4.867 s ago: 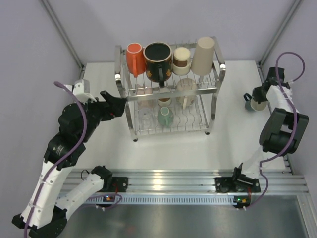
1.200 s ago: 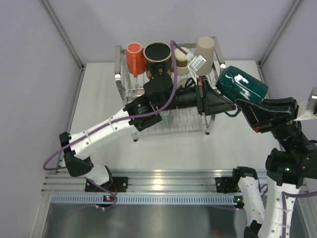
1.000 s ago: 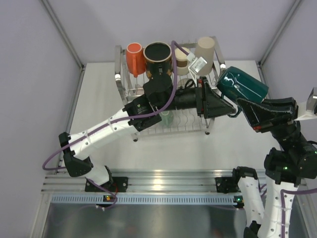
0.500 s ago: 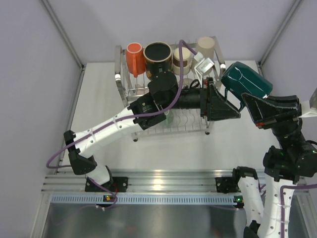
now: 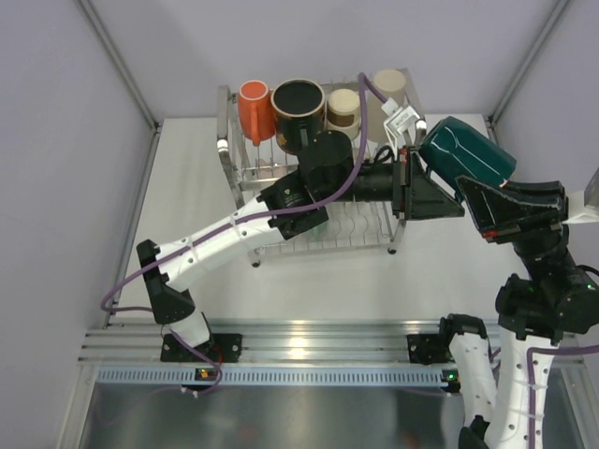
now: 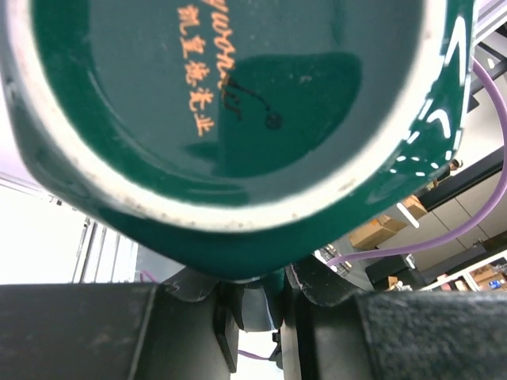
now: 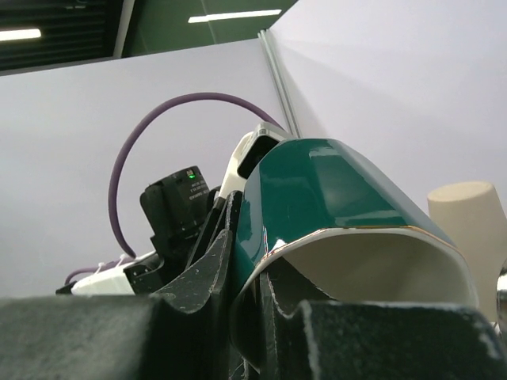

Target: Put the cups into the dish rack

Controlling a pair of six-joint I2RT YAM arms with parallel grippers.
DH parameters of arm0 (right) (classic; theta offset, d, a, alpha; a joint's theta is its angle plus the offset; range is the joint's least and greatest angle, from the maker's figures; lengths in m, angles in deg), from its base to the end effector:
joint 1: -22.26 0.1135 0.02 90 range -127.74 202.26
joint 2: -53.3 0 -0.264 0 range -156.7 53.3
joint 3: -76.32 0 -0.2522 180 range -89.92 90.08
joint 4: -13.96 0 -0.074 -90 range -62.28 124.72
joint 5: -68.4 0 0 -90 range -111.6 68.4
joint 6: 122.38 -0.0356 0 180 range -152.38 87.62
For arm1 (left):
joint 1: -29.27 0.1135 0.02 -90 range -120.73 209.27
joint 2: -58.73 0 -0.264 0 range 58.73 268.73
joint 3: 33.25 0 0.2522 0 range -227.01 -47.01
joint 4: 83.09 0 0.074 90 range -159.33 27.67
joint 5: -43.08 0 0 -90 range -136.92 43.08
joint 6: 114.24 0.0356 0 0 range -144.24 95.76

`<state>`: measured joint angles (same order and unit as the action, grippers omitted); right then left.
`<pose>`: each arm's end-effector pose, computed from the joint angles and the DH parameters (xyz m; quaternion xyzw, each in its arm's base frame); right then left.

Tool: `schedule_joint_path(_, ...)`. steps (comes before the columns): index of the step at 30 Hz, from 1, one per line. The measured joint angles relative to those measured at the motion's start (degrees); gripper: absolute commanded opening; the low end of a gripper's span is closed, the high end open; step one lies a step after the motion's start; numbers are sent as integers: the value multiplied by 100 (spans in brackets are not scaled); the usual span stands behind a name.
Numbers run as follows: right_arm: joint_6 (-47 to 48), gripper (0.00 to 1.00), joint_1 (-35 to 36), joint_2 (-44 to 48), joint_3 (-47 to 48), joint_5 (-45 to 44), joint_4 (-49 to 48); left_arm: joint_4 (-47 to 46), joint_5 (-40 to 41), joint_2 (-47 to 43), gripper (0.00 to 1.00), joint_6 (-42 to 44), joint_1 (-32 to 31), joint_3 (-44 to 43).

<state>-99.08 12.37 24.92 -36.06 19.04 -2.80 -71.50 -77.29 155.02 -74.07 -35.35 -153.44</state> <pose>0.0429 0.0160 0.4823 -0.0907 0.4210 0.5159 0.7405 0.1474 -0.3527 0.5004 0.2802 0.5740 -0.7209 0.2688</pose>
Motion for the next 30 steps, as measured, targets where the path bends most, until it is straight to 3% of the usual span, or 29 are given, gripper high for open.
schedule_joint_path(4,44,10,-4,2,-22,63,52,-4,28,-4,0,2,0,48)
schedule_joint_path(5,87,19,-4,2,-17,87,114,-31,52,-31,0,4,2,105)
schedule_joint_path(8,245,32,-2,35,-7,203,452,-28,168,-111,0,76,0,284)
schedule_joint_path(12,435,40,-2,122,20,306,1019,7,332,-219,0,240,-37,575)
schedule_joint_path(21,1425,53,57,549,422,181,3265,238,577,-929,0,590,-57,1521)
schedule_joint_path(30,2039,58,337,1139,586,-802,5482,562,901,-1670,0,922,-59,2555)
